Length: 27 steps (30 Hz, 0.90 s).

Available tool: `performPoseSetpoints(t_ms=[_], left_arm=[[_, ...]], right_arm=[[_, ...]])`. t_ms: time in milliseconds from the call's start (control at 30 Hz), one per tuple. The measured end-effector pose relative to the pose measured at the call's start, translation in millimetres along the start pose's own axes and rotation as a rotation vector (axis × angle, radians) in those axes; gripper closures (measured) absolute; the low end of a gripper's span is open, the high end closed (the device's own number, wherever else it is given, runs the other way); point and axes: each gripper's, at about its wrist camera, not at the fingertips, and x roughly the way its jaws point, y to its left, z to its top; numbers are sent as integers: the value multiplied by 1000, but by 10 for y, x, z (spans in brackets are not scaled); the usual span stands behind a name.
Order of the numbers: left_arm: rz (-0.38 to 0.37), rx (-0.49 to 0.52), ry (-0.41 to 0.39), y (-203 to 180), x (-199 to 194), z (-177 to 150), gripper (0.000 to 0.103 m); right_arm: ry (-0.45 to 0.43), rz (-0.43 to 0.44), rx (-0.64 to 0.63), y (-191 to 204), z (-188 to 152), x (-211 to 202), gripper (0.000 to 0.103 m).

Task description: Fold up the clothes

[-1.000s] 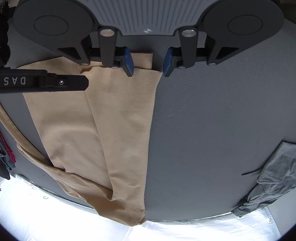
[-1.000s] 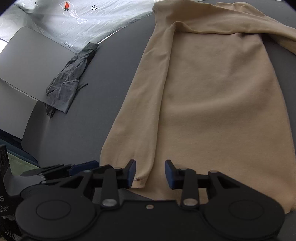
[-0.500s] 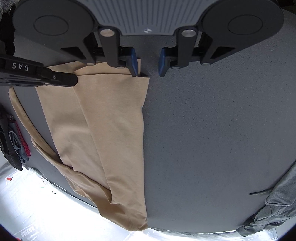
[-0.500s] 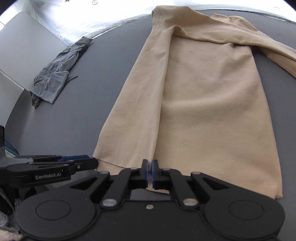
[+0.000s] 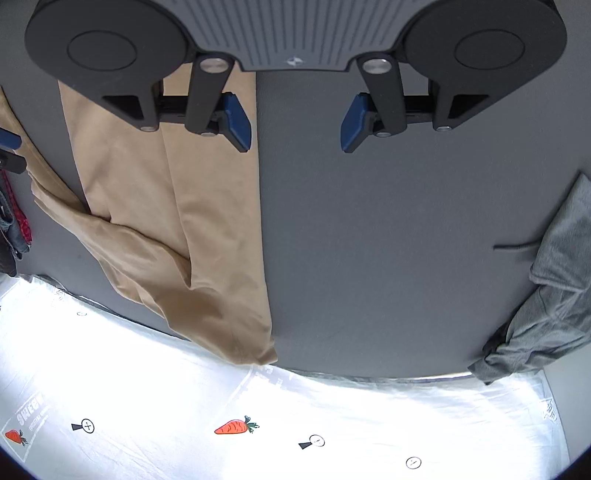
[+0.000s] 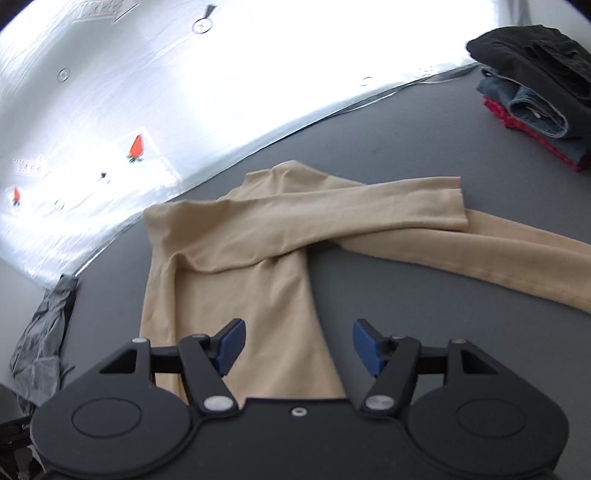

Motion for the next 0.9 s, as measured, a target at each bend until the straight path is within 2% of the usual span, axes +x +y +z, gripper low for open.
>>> performPoseSetpoints(t_ms=[167,267,333,400,533,633,833,900], left_arm=[[-13,38,-64,-271,376,646,51],[-58,62,-72,-531,686,1037,68],[-94,91,-57,-675,956,1252,79],[-119,131,-45,-811,1246,1441,79],[-100,247,-18,-1058,1841,1696,78],[-75,272,5,-1111,2204,1810,79],[-93,244,-31,-1139,2383,1934,76],[-102,217,-35,-1117,2401,1959,75]], right_arm=[[-89,-130,135,-440,464,211,28],[-112,-204,180,-649,704,381,28],[-124,-235,187,-723,814,472,32],[-122,-269,159,-789,897,549,34],[-86,-292,117,-874,985,714,34],[-60,-327,101,-900,981,813,33],[-48,-321,87,-926,1011,942,31],[-59,-305,64,-865,1056,914,26]])
